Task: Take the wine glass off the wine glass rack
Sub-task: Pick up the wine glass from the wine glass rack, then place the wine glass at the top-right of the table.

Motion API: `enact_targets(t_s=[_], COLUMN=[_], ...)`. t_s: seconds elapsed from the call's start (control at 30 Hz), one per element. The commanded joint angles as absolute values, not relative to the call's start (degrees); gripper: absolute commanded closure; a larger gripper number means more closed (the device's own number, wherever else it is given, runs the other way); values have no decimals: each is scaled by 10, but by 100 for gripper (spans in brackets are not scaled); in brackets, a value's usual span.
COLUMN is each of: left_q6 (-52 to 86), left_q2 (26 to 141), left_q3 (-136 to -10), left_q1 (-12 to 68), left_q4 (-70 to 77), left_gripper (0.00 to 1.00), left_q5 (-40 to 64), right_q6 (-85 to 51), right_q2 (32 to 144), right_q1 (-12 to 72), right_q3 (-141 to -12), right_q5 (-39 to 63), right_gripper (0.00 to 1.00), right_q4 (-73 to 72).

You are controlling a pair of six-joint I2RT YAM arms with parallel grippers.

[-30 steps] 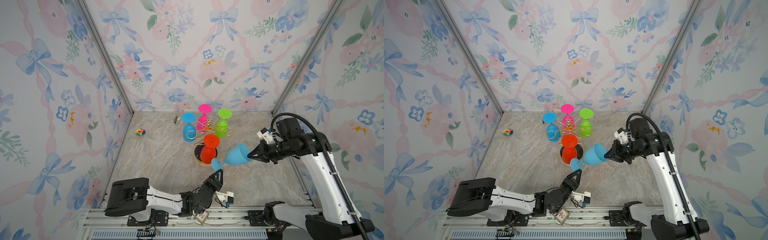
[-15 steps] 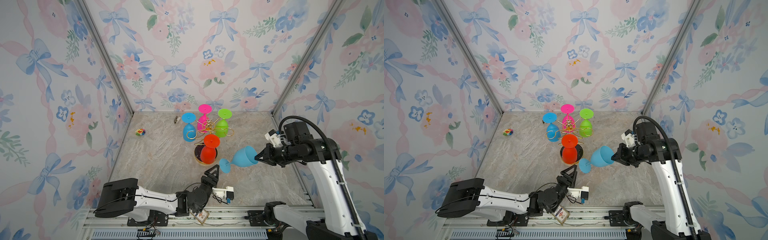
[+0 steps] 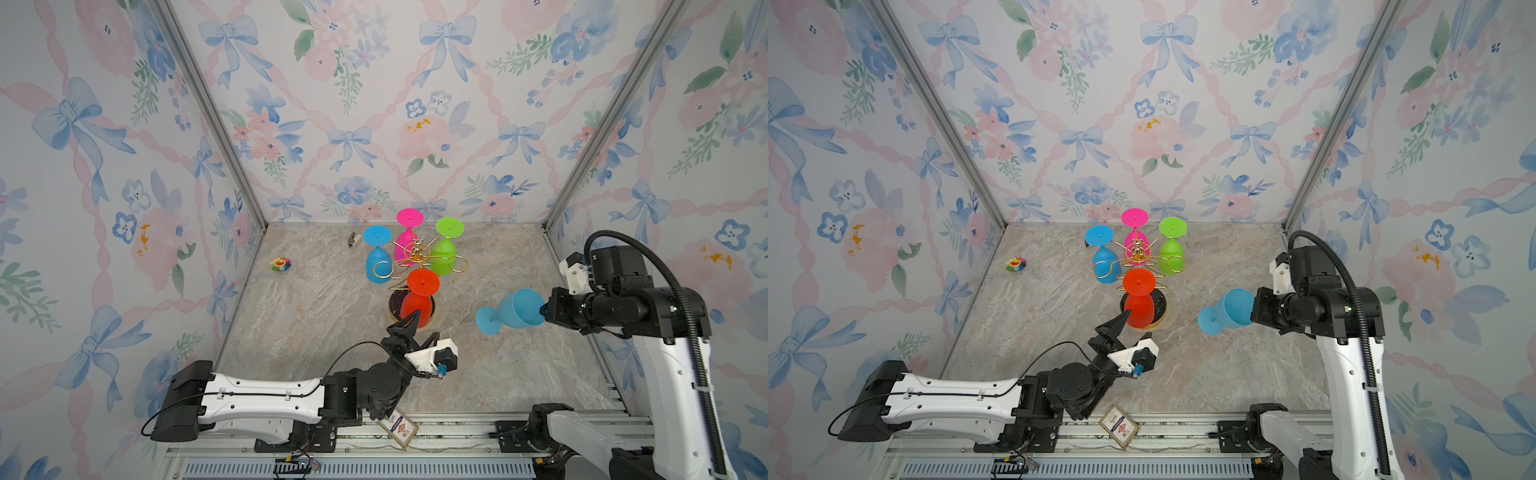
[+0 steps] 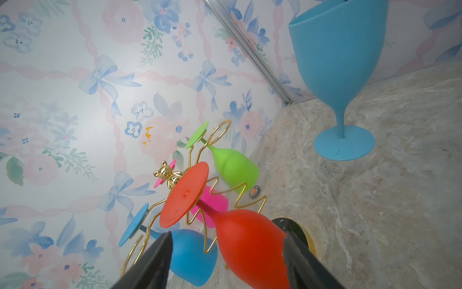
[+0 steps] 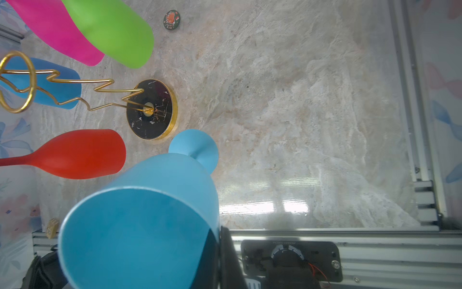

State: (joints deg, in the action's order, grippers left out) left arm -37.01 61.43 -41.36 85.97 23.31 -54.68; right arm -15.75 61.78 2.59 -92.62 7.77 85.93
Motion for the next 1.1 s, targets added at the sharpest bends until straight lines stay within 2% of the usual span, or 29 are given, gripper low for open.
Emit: enact_targets(t_s=[0.0,0.4,0.6,1.07], left_q6=[-231,-69,-27,70], left_q2=[604,489,494,497], left_q3=[-447,-463,-477,-496], left_q1=[862,856,852,831], left_q4=[116,28,-8,-13], left_gripper=[27,19,18,18], left_q5=[-559,-528,-506,-446], right_q6=[-117,-72,-58,-47], right_q2=[634,763,845,1088], right_q1=[16,2,-25,-32], right_q3=[-956,-1057,-1094,-1277], right_q5=[19,-35,-36,-33], right_gripper=[100,100,100,100], right_q4=[852,794,768,786])
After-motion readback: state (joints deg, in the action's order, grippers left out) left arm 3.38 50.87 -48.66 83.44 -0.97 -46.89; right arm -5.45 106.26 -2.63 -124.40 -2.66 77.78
